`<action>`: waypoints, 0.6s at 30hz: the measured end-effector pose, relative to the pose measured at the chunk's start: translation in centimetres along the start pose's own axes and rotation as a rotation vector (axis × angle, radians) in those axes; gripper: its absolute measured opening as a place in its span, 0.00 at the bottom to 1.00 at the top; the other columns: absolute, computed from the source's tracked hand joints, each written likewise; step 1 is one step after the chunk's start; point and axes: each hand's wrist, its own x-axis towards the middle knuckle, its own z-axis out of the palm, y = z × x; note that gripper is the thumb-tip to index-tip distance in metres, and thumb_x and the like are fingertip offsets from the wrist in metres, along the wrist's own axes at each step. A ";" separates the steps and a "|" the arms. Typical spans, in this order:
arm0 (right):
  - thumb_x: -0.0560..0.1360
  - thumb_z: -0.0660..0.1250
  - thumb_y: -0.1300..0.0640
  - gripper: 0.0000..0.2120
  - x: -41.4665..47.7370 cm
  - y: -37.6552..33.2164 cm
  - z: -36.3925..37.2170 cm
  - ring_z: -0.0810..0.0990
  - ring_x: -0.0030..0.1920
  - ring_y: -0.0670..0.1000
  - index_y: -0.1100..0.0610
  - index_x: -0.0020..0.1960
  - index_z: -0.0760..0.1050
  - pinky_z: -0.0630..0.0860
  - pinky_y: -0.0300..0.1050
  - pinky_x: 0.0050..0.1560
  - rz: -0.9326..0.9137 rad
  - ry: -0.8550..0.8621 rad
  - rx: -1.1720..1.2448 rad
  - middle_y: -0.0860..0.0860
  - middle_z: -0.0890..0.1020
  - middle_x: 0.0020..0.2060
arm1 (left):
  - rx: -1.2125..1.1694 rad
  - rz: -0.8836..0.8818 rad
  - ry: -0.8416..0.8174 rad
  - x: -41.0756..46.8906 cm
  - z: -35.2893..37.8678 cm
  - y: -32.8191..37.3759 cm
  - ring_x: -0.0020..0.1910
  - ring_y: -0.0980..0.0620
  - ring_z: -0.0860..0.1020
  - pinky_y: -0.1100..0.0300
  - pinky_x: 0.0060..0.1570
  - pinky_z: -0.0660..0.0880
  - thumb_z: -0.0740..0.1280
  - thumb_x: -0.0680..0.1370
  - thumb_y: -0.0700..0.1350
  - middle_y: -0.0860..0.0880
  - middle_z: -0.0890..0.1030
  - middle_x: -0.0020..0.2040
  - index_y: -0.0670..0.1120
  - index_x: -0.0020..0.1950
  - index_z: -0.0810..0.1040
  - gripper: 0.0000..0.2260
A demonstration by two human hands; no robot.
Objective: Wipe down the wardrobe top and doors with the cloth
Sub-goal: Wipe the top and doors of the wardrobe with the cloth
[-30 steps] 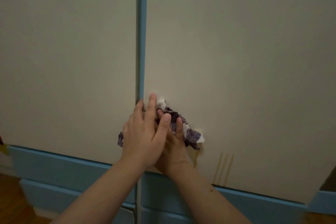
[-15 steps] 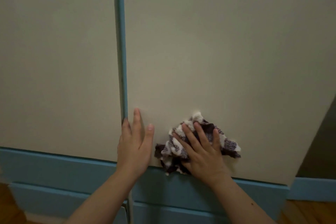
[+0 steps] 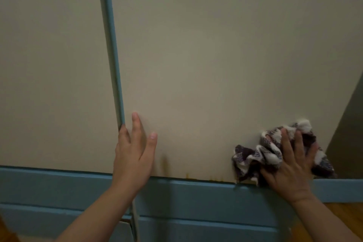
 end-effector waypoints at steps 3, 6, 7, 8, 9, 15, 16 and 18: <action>0.76 0.44 0.35 0.32 -1.3 0.8 -0.3 0.42 0.76 0.56 0.46 0.77 0.46 0.39 0.63 0.71 0.052 -0.036 0.024 0.48 0.45 0.77 | -0.056 0.018 0.027 -0.1 0.0 0.1 0.75 0.49 0.49 0.55 0.71 0.49 0.42 0.63 0.71 0.43 0.51 0.76 0.61 0.73 0.43 0.39; 0.75 0.44 0.31 0.38 -4.1 0.7 0.2 0.41 0.76 0.56 0.54 0.76 0.54 0.39 0.62 0.71 0.241 -0.153 0.105 0.46 0.43 0.77 | -0.084 0.030 0.047 -0.1 0.0 0.2 0.75 0.49 0.50 0.57 0.70 0.49 0.42 0.64 0.70 0.43 0.53 0.76 0.59 0.74 0.46 0.39; 0.74 0.45 0.30 0.41 -5.0 0.5 0.3 0.40 0.76 0.57 0.58 0.74 0.60 0.40 0.64 0.71 0.324 -0.198 0.149 0.46 0.42 0.76 | -0.079 0.023 0.043 -0.1 0.0 0.2 0.75 0.48 0.51 0.56 0.70 0.50 0.41 0.64 0.70 0.42 0.53 0.76 0.59 0.74 0.46 0.39; 0.73 0.45 0.29 0.43 -5.7 0.0 0.4 0.40 0.75 0.58 0.59 0.74 0.61 0.41 0.64 0.71 0.379 -0.215 0.193 0.46 0.41 0.76 | -0.055 0.018 0.034 -0.1 0.1 0.1 0.75 0.47 0.51 0.54 0.70 0.50 0.41 0.64 0.70 0.41 0.52 0.76 0.58 0.74 0.45 0.40; 0.72 0.45 0.28 0.42 -6.0 -0.4 0.2 0.39 0.75 0.57 0.55 0.75 0.56 0.42 0.63 0.71 0.393 -0.193 0.226 0.46 0.40 0.76 | -0.026 0.015 0.027 -0.2 0.1 0.2 0.75 0.45 0.52 0.52 0.70 0.51 0.41 0.63 0.70 0.40 0.52 0.75 0.58 0.74 0.45 0.40; 0.74 0.44 0.30 0.35 -5.1 -2.1 -1.2 0.36 0.75 0.50 0.42 0.76 0.38 0.42 0.53 0.70 0.286 -0.060 0.266 0.43 0.38 0.75 | -0.020 -0.001 0.048 -0.1 0.4 0.3 0.72 0.41 0.57 0.51 0.70 0.53 0.41 0.63 0.70 0.37 0.56 0.73 0.56 0.75 0.48 0.41; 0.75 0.43 0.31 0.34 -5.8 -2.0 -0.5 0.37 0.75 0.52 0.43 0.76 0.39 0.42 0.56 0.70 0.264 -0.093 0.227 0.45 0.39 0.76 | -0.025 -0.001 0.047 -0.2 0.4 0.4 0.72 0.41 0.58 0.51 0.70 0.54 0.41 0.63 0.70 0.38 0.56 0.73 0.57 0.75 0.48 0.41; 0.77 0.41 0.35 0.31 -6.8 -2.3 0.9 0.38 0.75 0.56 0.44 0.76 0.40 0.44 0.61 0.69 0.231 -0.145 0.159 0.48 0.40 0.76 | -0.035 0.006 0.046 -0.2 0.3 0.2 0.70 0.41 0.61 0.51 0.68 0.57 0.41 0.63 0.70 0.40 0.58 0.71 0.59 0.74 0.49 0.40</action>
